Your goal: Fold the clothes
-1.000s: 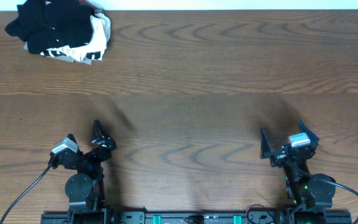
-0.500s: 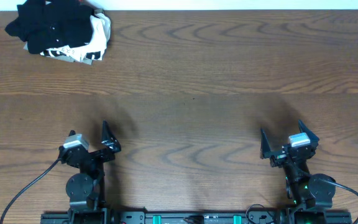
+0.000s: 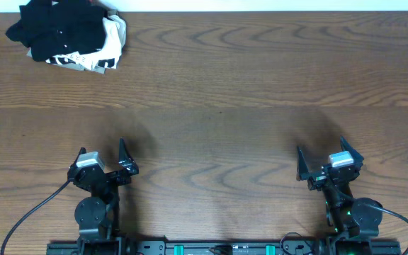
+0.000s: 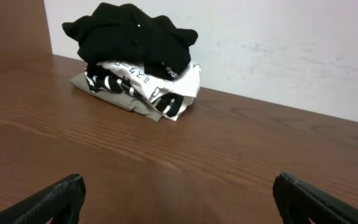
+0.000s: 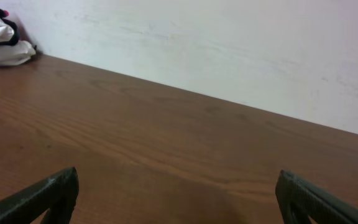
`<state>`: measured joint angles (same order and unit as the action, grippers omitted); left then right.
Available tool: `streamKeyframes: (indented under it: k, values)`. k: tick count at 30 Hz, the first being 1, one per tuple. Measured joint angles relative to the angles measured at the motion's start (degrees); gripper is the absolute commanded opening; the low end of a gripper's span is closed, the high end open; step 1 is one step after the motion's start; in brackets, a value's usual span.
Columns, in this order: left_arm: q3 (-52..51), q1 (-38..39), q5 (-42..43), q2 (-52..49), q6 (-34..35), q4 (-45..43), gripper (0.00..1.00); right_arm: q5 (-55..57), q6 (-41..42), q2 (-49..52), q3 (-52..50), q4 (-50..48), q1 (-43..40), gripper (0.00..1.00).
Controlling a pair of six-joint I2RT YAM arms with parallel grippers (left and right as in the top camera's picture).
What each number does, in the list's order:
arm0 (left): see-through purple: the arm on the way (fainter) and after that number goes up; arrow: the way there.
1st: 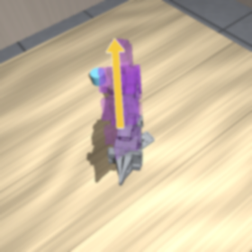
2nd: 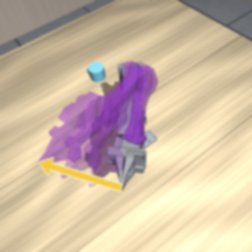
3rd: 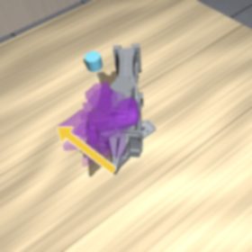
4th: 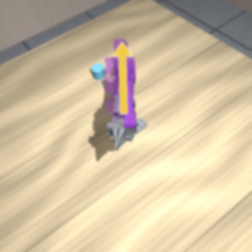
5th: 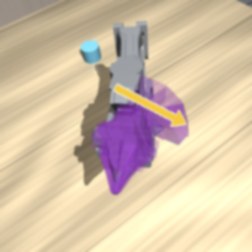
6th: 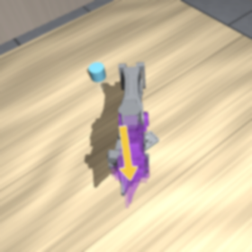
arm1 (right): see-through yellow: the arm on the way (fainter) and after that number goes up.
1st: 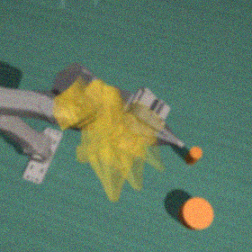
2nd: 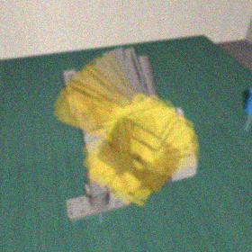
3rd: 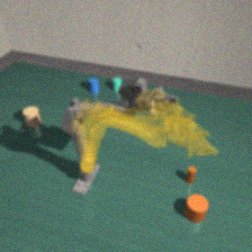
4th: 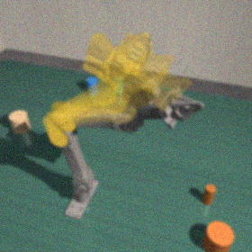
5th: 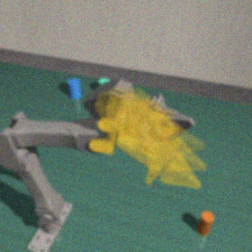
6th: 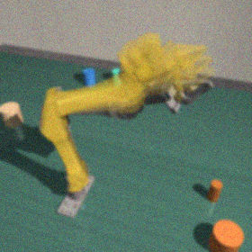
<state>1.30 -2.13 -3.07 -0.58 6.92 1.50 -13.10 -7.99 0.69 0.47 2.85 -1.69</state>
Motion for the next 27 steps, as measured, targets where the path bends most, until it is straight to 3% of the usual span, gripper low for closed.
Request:
streamKeyframes:
  k: [27]
  values:
    - [0.0, 0.0, 0.11, 0.0, -0.79, 0.02, 0.98, 0.02, -0.02, 0.0, 0.0, 0.0, 0.0, 0.99]
